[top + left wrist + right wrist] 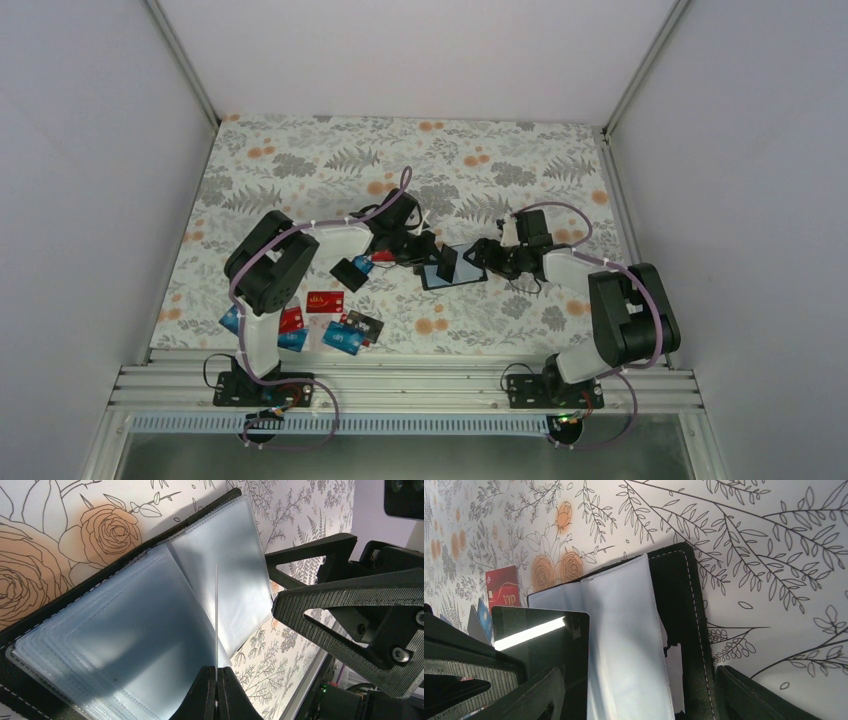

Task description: Put the credit cards into the card holder

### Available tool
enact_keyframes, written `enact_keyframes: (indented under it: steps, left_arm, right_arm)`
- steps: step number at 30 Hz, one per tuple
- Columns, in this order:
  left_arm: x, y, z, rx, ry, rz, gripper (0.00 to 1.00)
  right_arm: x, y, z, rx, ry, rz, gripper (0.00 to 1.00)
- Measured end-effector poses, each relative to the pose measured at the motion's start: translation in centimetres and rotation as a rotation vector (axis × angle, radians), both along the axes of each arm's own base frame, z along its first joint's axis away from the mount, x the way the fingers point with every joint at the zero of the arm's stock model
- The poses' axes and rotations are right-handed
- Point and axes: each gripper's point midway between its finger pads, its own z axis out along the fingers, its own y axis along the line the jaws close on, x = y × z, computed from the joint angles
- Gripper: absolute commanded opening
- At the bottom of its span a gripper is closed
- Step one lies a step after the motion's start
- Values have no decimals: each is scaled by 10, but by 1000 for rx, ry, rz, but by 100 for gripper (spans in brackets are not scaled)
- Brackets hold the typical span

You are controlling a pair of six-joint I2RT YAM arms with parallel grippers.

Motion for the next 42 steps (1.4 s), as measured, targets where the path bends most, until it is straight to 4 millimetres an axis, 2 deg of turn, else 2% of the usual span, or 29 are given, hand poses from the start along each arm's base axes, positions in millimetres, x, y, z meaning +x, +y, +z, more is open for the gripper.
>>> enact_keyframes:
  steps: [12,20,27,32,42]
  left_arm:
    - [-11,8,6,-28,54,18,2]
    - [-11,1,21,-96,112,39,2]
    - [-11,1,24,-107,151,55,2]
    - [-10,3,20,-100,161,62,2]
    - [-12,5,0,-61,201,68,3]
  right_arm:
    - [3,-3,0,-33,-1,-11,76]
    - [9,-6,-1,-57,-5,-24,74]
    - [10,-7,-1,-59,-7,-23,74]
    - [12,-7,-1,-61,-9,-20,74]
    - [13,-7,-2,-60,-14,-14,73]
